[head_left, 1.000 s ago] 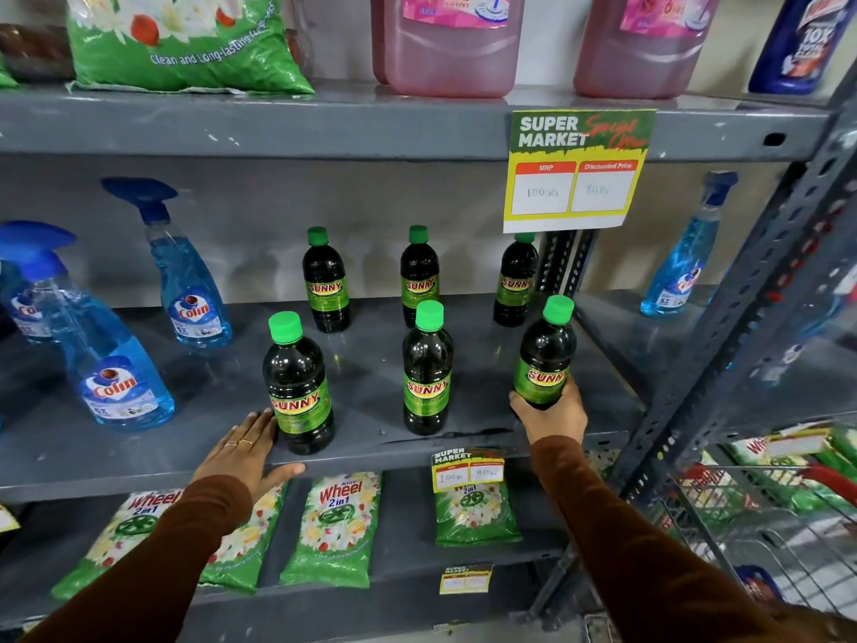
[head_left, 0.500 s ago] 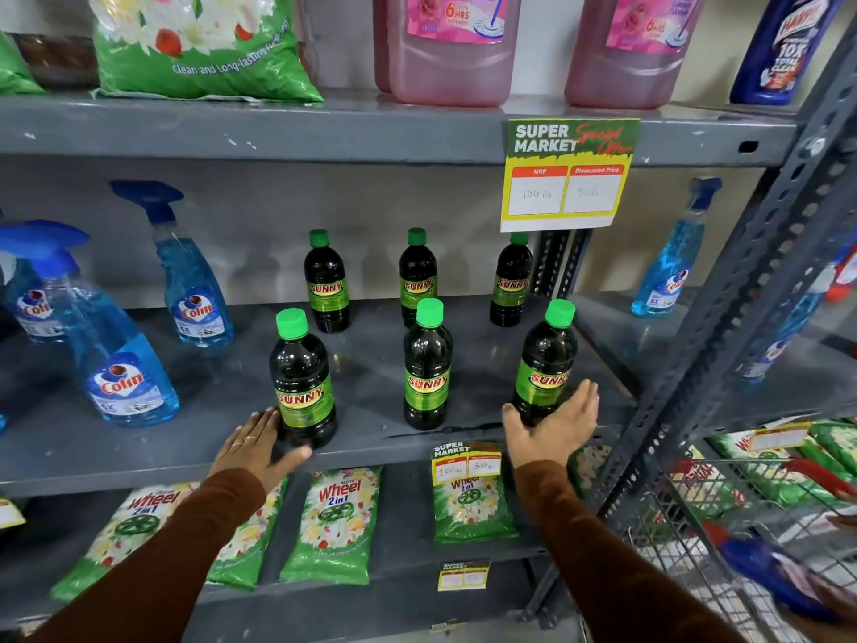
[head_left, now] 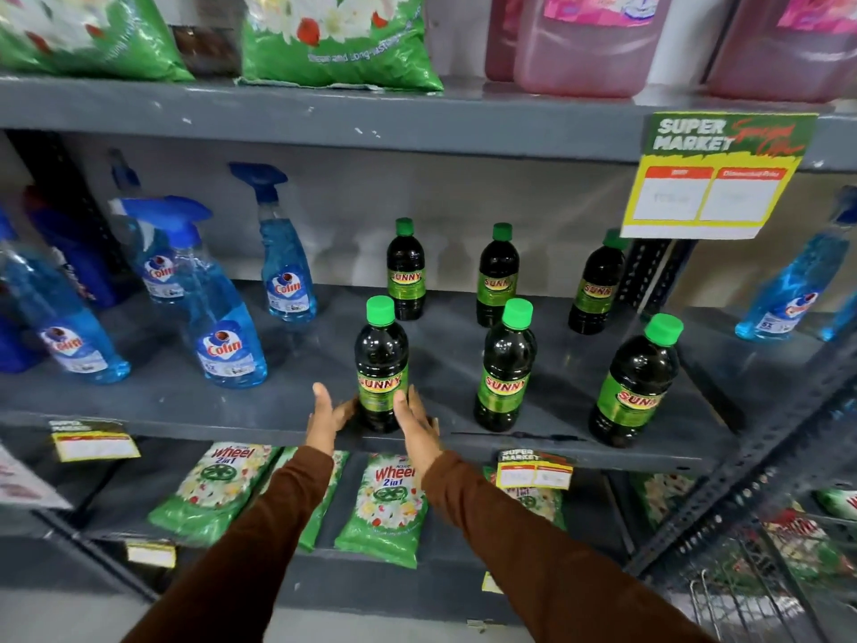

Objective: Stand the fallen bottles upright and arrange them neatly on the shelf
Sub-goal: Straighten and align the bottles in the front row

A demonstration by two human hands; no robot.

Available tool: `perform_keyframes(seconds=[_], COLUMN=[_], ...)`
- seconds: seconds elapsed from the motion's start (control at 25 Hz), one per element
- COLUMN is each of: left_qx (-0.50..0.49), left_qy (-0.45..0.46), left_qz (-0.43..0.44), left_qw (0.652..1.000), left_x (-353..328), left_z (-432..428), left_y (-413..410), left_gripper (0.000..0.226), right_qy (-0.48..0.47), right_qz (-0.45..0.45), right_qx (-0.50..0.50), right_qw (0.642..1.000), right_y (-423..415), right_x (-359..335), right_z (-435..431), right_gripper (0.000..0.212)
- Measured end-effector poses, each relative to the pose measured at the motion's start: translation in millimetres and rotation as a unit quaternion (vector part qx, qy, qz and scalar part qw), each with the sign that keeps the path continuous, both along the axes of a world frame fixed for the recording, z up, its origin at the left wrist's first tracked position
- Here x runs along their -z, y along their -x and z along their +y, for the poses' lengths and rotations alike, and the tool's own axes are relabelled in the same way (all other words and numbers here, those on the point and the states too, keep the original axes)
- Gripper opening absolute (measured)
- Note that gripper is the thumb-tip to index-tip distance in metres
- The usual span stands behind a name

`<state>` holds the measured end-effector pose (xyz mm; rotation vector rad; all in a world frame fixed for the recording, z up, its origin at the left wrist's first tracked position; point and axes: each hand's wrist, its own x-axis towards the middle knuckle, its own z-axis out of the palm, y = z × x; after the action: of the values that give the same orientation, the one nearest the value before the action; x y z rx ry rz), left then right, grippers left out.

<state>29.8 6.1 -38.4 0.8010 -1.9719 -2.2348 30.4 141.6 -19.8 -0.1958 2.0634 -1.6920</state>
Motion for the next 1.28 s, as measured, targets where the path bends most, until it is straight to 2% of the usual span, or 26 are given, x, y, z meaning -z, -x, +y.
perform_keyframes(seconds=[0.08,0.16,0.2,0.28,0.32,0.36,0.4,0.48,0.52,0.56,0.6,0.64,0.68,0.72,0.76,0.84,0.92,0.96,1.0,1.08,1.12,1.16,1.24,1.28], left_qx=[0.013,0.041,0.058,0.074,0.089,0.106,0.113,0.142,0.141,0.1,0.047,-0.019,-0.093,-0.146,-0.142,-0.027,0.094,0.116,0.126,0.147,0.166,0.179,0.199,0.225], left_qy=[0.005,-0.006,-0.02,-0.067,-0.067,-0.044,-0.014,0.008,0.012,0.02,0.036,0.073,0.139,0.193,0.224,0.234,0.19,0.155,0.114,0.043,0.013,-0.015,-0.044,-0.046], left_qz=[-0.03,-0.025,-0.015,-0.018,-0.026,-0.027,-0.039,-0.021,0.006,0.036,0.065,0.09,0.117,0.131,0.14,0.157,0.177,0.175,0.157,0.106,0.078,0.037,-0.001,0.011], left_qw=[0.999,0.999,0.998,0.995,0.993,0.993,0.993,0.99,0.99,0.994,0.996,0.993,0.979,0.962,0.954,0.959,0.961,0.965,0.973,0.983,0.983,0.983,0.979,0.973], left_x=[4,9,11,10,13,13,12,12,11,10,10,10,14,14,12,9,6,1,-7,-14,-15,-15,3,16], left_z=[-10,-13,-14,-17,-19,-19,-19,-18,-16,-13,-8,0,7,20,36,63,88,99,112,130,134,135,129,125], left_y=[1,5,4,0,-3,-8,-11,-9,-7,-6,-8,-14,-25,-38,-49,-52,-36,-25,-16,1,6,10,22,26], left_gripper=[0.1,0.09,0.088,0.103,0.113,0.113,0.111,0.109,0.11,0.11,0.107,0.092,0.069,0.051,0.041,0.038,0.043,0.044,0.045,0.058,0.071,0.095,0.146,0.155], right_qy=[0.013,0.025,0.029,0.043,0.042,0.036,0.038,0.045,0.049,0.055,0.067,0.074,0.086,0.092,0.099,0.093,0.061,0.061,0.071,0.109,0.105,0.1,0.113,0.124], right_qz=[-0.005,-0.021,-0.024,-0.022,-0.02,-0.025,-0.034,-0.028,-0.009,0.016,0.048,0.079,0.105,0.132,0.156,0.19,0.201,0.178,0.137,0.041,0.005,-0.015,-0.023,-0.021], right_qx=[-0.008,0.016,0.018,0.015,0.025,0.035,0.034,0.028,0.036,0.046,0.071,0.127,0.188,0.256,0.315,0.405,0.446,0.436,0.408,0.321,0.288,0.259,0.231,0.232], right_qw=[1.0,0.999,0.999,0.999,0.999,0.998,0.998,0.998,0.998,0.997,0.994,0.986,0.973,0.953,0.931,0.889,0.87,0.88,0.9,0.94,0.952,0.961,0.966,0.964], right_y=[0,1,3,0,-1,-1,-1,-2,-2,-3,-6,-9,-12,-14,-15,-6,10,17,21,29,31,32,32,30], right_x=[-2,-3,-3,-5,-7,-8,-9,-10,-8,-3,3,11,17,20,19,13,4,1,-1,1,3,4,0,-5], right_z=[-4,-7,-7,-6,-5,-4,-5,-5,-5,-3,1,8,17,28,42,68,91,98,104,111,114,114,114,113], right_gripper=[0.142,0.148,0.14,0.096,0.075,0.068,0.074,0.11,0.114,0.098,0.071,0.042,0.024,0.027,0.032,0.03,0.025,0.023,0.033,0.061,0.074,0.082,0.075,0.068])
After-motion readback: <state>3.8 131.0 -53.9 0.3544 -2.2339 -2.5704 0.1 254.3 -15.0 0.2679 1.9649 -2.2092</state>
